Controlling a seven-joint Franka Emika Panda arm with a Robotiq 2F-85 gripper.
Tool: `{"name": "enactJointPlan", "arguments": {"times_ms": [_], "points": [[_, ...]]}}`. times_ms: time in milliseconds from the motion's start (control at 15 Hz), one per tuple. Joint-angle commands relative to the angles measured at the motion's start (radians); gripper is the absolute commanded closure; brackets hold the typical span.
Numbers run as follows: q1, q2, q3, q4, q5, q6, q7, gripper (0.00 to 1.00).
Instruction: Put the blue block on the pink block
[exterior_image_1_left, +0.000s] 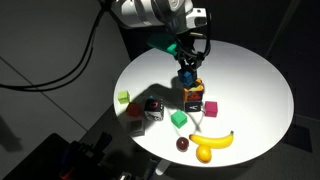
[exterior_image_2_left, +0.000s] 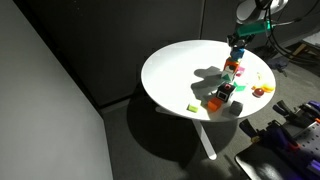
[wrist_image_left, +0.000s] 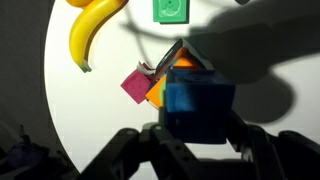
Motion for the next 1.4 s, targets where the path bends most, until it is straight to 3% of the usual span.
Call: {"name": "enactJointPlan", "arguments": {"times_ms": [0, 467, 1333], "points": [[-0.003, -0.027, -0.022, -0.031, -0.013, 0.008, 0.052, 0.69], [-0.034, -0.029, -0.05, -0.05, 0.013, -0.006, 0.094, 0.69], [-0.171, -0.03, 0.006, -0.067, 0.227, -0.022, 0.009, 0.69]]}}
